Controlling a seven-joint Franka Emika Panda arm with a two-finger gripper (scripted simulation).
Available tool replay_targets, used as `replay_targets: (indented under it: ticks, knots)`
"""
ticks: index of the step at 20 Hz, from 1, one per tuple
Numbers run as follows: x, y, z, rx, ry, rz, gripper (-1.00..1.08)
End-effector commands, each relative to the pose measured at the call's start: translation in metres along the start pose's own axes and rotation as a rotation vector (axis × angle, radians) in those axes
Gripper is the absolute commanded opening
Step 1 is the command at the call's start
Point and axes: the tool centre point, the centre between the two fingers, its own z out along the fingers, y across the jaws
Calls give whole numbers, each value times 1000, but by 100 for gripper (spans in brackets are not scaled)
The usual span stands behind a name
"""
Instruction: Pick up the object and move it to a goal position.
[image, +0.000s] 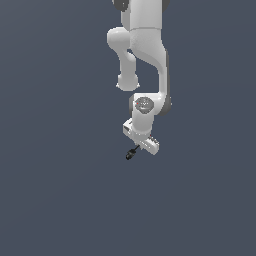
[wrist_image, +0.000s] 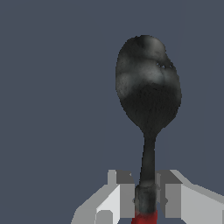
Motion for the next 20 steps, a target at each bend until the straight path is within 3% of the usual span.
replay_targets:
  ticks: [1, 10, 20]
  knots:
    - [0, 0, 0, 0, 0, 0, -100]
    - [20, 3, -25, 0, 0, 1, -100]
    - [77, 9, -95, -3, 1, 2, -100]
